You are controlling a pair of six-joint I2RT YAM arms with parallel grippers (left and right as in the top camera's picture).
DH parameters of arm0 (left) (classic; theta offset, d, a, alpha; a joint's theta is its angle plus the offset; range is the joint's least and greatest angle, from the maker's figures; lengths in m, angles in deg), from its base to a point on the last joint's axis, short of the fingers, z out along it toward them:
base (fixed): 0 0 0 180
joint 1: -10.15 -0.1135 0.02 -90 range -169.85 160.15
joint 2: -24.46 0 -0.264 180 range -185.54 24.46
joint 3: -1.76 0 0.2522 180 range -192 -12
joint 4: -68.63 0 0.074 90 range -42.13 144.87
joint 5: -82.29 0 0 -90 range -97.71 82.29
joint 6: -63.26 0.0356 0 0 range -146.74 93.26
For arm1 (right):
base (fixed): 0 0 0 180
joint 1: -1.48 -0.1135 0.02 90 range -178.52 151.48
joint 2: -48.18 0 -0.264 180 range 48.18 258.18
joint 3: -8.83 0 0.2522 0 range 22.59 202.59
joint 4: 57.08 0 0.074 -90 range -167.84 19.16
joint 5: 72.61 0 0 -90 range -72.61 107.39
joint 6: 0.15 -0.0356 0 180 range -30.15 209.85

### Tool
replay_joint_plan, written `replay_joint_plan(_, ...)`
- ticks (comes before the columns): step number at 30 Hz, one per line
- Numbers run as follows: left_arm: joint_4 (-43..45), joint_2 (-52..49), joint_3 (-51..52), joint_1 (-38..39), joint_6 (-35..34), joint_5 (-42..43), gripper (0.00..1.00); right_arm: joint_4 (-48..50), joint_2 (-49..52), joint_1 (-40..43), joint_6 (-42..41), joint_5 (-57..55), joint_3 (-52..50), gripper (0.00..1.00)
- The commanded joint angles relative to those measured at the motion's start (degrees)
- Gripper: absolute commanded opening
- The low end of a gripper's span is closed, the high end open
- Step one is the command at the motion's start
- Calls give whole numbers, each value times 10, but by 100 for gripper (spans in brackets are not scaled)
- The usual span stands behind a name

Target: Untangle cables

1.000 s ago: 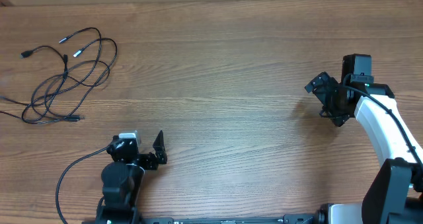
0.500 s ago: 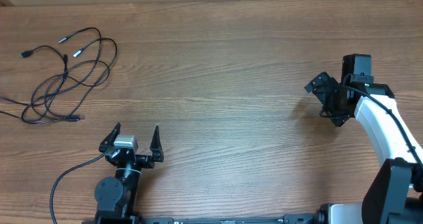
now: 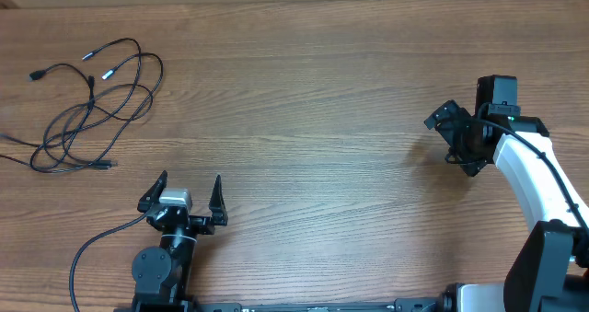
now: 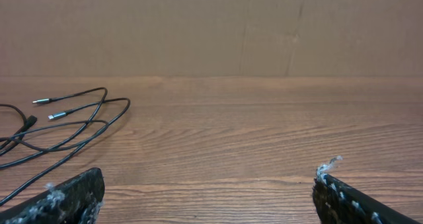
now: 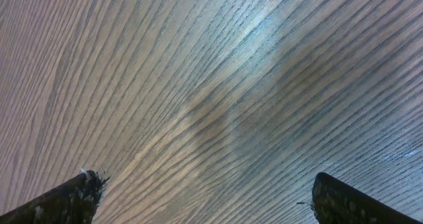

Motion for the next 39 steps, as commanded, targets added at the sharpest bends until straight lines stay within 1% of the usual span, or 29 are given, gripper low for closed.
replay_joint_plan(1,-1,6,2,-6,9,-5,100,3,-6,0,0,-6,8,100)
replay_joint_plan(32,-1,6,2,-6,9,-5,100,3,-2,1,0,-6,8,100)
replay_joint_plan(36,-1,6,2,-6,9,-5,100,3,-27,0,0,-6,8,100)
replay_joint_plan(39,-1,6,2,-6,9,-5,100,3,-70,1,0,-6,8,100)
